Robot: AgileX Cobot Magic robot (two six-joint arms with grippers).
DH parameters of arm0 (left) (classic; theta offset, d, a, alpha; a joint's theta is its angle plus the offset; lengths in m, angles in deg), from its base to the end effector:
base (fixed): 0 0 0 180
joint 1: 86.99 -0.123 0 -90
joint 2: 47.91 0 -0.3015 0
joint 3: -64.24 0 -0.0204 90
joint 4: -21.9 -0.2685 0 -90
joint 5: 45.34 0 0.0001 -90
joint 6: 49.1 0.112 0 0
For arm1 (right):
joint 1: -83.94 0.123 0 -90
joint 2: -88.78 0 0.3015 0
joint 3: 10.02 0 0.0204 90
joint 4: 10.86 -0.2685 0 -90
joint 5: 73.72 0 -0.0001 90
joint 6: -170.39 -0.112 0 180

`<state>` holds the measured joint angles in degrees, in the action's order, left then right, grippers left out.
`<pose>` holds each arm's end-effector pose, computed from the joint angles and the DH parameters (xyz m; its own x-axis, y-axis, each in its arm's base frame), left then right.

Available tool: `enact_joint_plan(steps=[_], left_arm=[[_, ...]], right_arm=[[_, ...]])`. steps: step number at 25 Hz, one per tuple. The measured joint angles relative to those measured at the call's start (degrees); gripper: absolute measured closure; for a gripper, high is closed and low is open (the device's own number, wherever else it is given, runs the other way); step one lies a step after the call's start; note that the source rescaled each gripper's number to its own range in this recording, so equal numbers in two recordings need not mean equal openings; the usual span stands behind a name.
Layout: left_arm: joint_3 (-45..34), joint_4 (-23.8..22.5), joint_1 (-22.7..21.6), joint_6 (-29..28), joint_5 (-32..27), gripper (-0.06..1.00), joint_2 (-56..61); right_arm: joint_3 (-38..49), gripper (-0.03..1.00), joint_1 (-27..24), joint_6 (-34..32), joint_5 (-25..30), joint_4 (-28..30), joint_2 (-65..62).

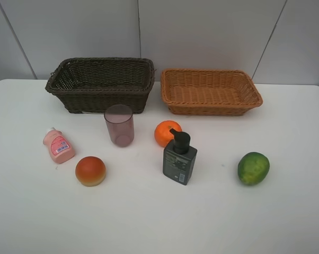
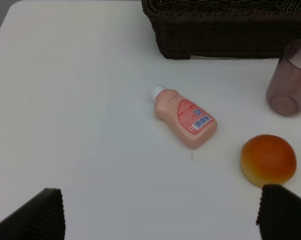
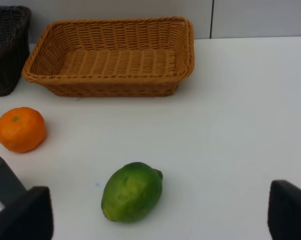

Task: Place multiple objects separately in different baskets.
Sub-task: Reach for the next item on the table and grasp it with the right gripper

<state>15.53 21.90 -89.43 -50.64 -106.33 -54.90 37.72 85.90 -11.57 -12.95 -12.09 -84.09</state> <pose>0.0111 0.0005 0.2775 -0.4474 -0.0460 -0.8931 -0.0546 0.9982 -0.0240 0.0095 0.0024 0.2831 -0.4342 0.0298 -0.9003 -0.0317 0.9983 0.0484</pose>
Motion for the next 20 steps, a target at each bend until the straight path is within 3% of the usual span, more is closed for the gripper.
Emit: enact_joint_plan(steps=[20], left_arm=[[0.00, 0.00, 0.00, 0.00, 0.00, -0.05, 0.00]], right_arm=[[0.00, 0.07, 0.00, 0.00, 0.00, 0.00, 0.00]])
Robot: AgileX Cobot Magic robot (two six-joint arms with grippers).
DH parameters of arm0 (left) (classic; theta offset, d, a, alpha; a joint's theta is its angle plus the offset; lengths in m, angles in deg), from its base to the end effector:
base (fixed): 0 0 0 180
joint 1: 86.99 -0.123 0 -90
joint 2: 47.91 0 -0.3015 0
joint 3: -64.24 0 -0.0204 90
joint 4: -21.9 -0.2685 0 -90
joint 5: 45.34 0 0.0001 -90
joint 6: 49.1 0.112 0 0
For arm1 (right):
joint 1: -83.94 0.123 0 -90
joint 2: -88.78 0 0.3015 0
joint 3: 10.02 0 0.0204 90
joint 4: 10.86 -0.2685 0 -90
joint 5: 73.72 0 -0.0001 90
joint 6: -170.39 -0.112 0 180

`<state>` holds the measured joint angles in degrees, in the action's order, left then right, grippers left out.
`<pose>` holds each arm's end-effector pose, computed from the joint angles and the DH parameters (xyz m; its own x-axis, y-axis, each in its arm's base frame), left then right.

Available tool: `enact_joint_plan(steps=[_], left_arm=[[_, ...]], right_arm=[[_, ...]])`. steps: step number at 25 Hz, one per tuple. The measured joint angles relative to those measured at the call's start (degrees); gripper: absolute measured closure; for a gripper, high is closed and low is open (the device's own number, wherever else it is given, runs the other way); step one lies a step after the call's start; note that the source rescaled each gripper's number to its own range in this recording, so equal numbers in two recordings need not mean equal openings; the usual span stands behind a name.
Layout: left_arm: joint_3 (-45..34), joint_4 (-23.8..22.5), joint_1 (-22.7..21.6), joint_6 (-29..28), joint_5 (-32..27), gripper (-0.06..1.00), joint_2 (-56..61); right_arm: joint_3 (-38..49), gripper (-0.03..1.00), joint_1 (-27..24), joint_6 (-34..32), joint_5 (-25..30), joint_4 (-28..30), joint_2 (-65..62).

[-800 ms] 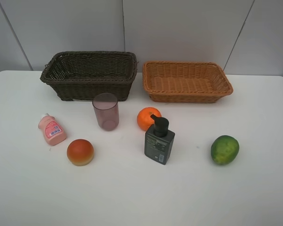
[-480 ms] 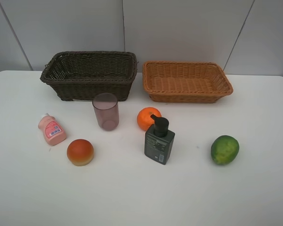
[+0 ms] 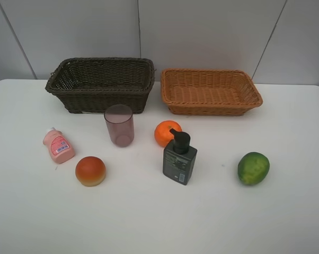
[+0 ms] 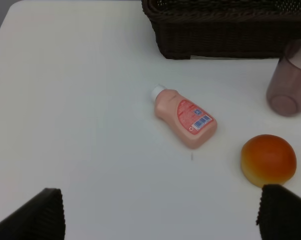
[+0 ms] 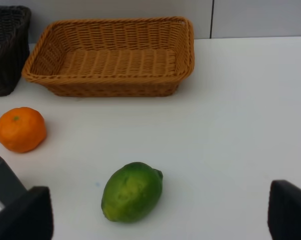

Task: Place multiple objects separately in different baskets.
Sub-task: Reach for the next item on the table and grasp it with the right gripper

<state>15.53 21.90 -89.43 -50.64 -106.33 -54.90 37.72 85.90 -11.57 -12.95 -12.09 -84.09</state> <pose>0.0111 0.0005 0.2775 -0.4474 -0.0460 -0.8931 -0.0546 0.9982 -0.0240 0.0095 0.0024 0.2831 -0.4342 0.0298 -0.9003 -0.0317 0.9983 0.0484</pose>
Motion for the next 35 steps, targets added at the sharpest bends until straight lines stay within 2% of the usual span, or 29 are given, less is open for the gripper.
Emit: enact_joint_plan(steps=[35], left_arm=[[0.00, 0.00, 0.00, 0.00, 0.00, -0.05, 0.00]], right_arm=[[0.00, 0.07, 0.00, 0.00, 0.00, 0.00, 0.00]])
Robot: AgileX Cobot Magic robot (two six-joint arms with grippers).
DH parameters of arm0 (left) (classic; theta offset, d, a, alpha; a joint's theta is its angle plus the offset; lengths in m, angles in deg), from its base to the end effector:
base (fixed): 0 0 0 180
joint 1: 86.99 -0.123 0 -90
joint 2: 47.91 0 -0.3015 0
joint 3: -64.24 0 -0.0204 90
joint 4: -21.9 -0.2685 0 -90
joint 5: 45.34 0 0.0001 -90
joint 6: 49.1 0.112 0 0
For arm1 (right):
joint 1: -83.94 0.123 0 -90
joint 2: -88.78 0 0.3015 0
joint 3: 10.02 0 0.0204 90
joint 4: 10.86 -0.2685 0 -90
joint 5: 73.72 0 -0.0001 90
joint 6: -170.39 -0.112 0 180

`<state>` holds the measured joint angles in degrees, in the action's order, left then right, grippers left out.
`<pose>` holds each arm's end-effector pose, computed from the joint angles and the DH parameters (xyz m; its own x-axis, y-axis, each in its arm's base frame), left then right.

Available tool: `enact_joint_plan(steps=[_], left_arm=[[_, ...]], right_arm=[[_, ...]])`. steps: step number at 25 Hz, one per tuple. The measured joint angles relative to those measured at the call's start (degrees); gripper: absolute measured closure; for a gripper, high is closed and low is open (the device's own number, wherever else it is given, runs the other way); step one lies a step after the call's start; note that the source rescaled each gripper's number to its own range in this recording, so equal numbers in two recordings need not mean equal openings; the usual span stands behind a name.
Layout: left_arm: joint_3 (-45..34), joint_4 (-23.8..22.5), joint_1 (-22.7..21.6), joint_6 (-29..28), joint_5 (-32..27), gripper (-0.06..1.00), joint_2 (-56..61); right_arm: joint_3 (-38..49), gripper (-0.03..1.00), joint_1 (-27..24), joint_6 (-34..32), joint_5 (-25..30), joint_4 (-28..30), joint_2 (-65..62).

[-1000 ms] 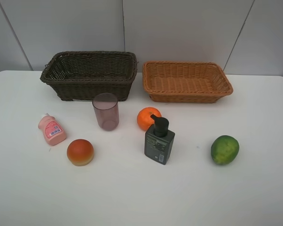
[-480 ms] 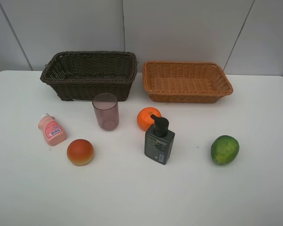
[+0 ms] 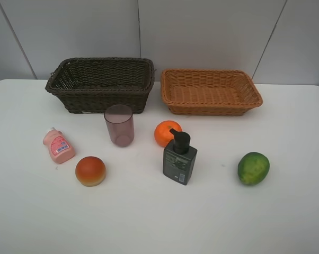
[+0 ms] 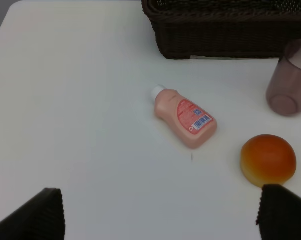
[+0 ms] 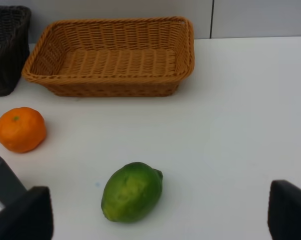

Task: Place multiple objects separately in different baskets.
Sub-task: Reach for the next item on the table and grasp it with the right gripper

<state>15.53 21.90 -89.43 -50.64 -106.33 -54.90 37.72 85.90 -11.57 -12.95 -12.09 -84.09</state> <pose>0.0111 0.0005 0.2775 -0.4474 -0.0460 -0.8931 -0.0546 0.9982 -0.0240 0.0095 0.0024 0.2831 -0.4342 0.0298 -0.9003 -0.0317 0.9983 0.0484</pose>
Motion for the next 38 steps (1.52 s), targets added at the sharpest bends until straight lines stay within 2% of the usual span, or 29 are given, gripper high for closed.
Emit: enact_joint_plan(steps=[13, 19, 25, 32, 35, 38], left_arm=[[0.00, 0.00, 0.00, 0.00, 0.00, -0.05, 0.00], [0.00, 0.00, 0.00, 0.00, 0.00, -0.05, 0.00], [0.00, 0.00, 0.00, 0.00, 0.00, -0.05, 0.00], [0.00, 0.00, 0.00, 0.00, 0.00, -0.05, 0.00], [0.00, 0.00, 0.00, 0.00, 0.00, -0.05, 0.00], [0.00, 0.00, 0.00, 0.00, 0.00, -0.05, 0.00]], right_arm=[[0.00, 0.07, 0.00, 0.00, 0.00, 0.00, 3.14], [-1.83, 0.07, 0.00, 0.00, -1.04, -3.07, 21.43], [-9.90, 0.07, 0.00, -0.44, -3.05, -4.87, 42.29], [-15.82, 0.07, 0.12, -8.41, -3.90, -5.63, 60.21], [-15.92, 0.07, 2.68, -14.61, -4.53, -5.79, 64.63], [-15.92, 0.07, 7.32, -21.43, -6.30, -5.17, 68.19]])
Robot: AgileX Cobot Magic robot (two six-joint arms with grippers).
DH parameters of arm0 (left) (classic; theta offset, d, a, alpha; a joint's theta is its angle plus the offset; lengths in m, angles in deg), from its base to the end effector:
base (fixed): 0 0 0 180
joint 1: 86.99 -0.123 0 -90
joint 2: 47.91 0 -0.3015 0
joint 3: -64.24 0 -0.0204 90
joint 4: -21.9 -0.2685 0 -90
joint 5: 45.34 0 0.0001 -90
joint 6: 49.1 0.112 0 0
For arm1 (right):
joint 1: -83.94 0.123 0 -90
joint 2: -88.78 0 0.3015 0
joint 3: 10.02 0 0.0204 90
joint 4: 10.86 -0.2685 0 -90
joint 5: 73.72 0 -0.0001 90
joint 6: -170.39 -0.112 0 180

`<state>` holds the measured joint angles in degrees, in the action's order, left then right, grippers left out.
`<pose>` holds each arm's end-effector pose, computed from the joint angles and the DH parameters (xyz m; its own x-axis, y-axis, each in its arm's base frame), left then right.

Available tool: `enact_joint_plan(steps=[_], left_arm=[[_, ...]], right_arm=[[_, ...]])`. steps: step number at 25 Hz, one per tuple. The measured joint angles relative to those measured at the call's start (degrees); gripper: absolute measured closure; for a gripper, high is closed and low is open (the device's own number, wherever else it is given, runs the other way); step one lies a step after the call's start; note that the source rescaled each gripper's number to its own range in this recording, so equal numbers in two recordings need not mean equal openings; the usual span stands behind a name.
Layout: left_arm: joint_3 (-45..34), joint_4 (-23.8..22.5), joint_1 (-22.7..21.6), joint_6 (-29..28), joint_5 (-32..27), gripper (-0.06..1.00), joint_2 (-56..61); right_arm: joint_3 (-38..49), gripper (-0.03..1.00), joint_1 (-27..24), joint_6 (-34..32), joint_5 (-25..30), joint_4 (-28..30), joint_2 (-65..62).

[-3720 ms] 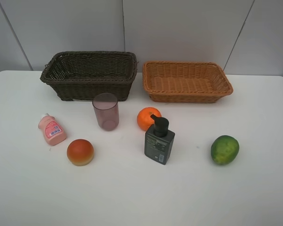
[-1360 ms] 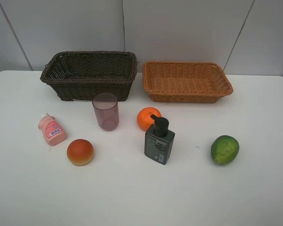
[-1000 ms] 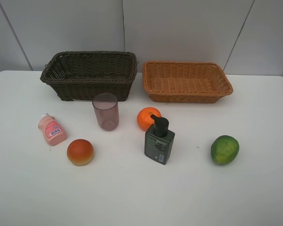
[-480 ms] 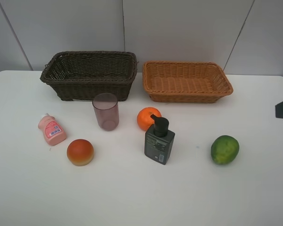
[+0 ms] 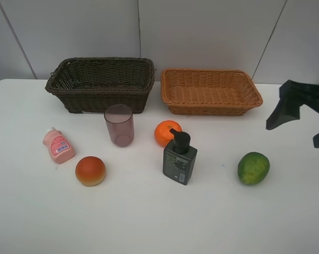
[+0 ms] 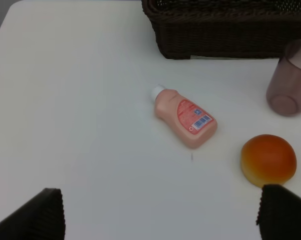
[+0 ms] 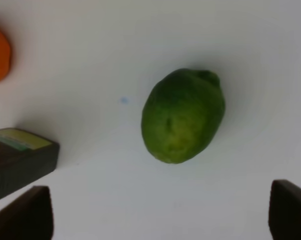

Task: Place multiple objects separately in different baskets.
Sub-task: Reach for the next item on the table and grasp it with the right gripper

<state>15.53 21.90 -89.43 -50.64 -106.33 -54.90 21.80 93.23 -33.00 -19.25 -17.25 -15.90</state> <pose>0.0111 0.0005 0.2775 -0.4474 -0.0460 -0.8931 -0.0546 0.9982 -0.0240 0.2170 0.0458 0.2493 -0.9190 0.3096 -0.2442 0.2580 0.9404 0.2215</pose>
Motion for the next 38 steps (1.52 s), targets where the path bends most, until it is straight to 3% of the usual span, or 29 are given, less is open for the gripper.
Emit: enact_joint_plan(steps=[6, 13, 38], left_arm=[[0.00, 0.00, 0.00, 0.00, 0.00, -0.05, 0.00], [0.00, 0.00, 0.00, 0.00, 0.00, -0.05, 0.00], [0.00, 0.00, 0.00, 0.00, 0.00, -0.05, 0.00]], right_arm=[[0.00, 0.07, 5.16, -8.01, -3.38, 0.67, 9.21], [0.00, 0.07, 5.38, -15.41, -6.83, 4.98, 17.21], [-0.06, 0.07, 5.38, -16.06, -14.76, 6.39, 31.88]])
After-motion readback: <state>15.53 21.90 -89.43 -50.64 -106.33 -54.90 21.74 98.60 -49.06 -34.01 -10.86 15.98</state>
